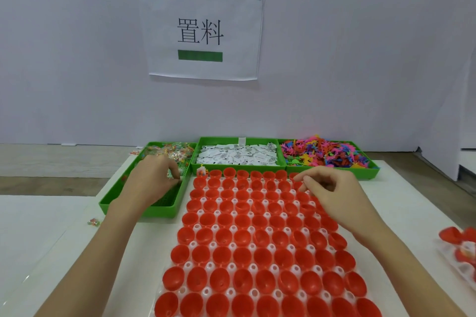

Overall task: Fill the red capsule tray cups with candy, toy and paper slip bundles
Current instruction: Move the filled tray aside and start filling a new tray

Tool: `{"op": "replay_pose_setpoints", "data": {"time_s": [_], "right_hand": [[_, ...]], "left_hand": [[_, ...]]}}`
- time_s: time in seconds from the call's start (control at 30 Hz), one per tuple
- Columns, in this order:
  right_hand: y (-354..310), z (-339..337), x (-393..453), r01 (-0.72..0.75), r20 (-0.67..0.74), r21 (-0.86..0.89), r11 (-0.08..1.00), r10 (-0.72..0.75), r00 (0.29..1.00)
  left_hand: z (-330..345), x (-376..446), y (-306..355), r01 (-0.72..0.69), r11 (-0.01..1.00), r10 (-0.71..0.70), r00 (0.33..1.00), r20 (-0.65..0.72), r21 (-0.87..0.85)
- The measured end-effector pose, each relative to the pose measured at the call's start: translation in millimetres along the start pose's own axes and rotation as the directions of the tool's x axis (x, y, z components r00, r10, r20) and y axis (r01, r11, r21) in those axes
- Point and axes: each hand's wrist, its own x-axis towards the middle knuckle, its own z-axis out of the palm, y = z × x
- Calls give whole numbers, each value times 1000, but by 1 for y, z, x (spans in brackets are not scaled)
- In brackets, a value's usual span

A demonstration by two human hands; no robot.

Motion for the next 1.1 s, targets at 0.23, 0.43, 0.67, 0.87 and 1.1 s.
{"op": "replay_pose_setpoints", "data": {"time_s": [0.23,0.43,0.67,0.87,1.1], "right_hand": [[-4,2,-4,-30,27,15,999,30,999],[-7,-3,-3,-52,29,58,997,51,998],[1,0,-4,-109,34,59,992,107,994],[-3,7,-7,-75,51,1,997,75,996],[-14,29,31,55,90,-248,967,-34,995]], "left_hand": [[-5,-1,9,23,996,-13,992,-124,83],[-32,-25,54,-99,986,38,918,-394,-135],[-16,-108,81,-222,770,67,960,-270,-598],[-6,-110,69,-189,709,47,974,-221,-679],[-6,-108,61,-238,707,43,955,-295,-666]]}}
